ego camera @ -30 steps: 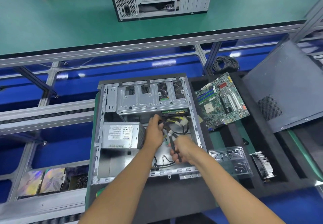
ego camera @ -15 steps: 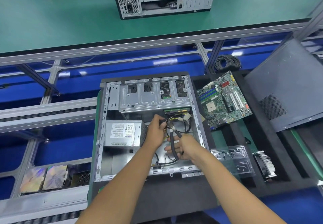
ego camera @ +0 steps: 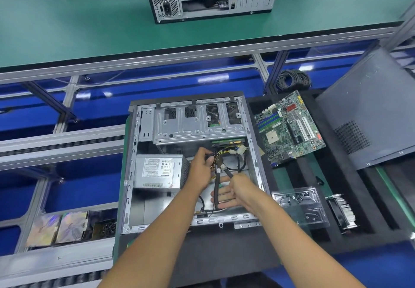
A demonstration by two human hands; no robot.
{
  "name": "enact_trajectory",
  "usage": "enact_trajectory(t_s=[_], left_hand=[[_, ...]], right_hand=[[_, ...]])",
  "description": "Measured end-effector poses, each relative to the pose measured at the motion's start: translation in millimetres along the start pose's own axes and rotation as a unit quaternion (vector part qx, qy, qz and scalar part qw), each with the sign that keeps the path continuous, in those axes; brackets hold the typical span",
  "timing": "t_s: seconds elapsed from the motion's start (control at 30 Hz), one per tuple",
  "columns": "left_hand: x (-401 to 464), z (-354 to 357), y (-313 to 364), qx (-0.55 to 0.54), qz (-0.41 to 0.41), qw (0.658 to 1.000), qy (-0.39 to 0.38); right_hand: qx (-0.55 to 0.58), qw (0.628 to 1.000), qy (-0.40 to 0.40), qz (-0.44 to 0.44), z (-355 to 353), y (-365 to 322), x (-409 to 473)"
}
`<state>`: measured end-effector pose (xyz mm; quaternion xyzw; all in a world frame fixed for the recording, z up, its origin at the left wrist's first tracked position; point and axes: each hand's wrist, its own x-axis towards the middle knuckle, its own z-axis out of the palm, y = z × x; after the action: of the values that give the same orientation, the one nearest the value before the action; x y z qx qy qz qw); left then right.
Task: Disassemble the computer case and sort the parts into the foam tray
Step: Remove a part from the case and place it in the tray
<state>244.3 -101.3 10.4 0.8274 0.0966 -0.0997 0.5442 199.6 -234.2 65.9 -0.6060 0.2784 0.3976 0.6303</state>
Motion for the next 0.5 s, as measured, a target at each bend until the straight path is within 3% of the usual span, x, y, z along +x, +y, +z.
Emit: enact_trajectory(t_s=[0.5], left_hand=[[5,1,-12,0.035,0.029,0.999,-0.008]], right_hand=[[-0.044,0.998,0.049,0.022,1,-2,10]])
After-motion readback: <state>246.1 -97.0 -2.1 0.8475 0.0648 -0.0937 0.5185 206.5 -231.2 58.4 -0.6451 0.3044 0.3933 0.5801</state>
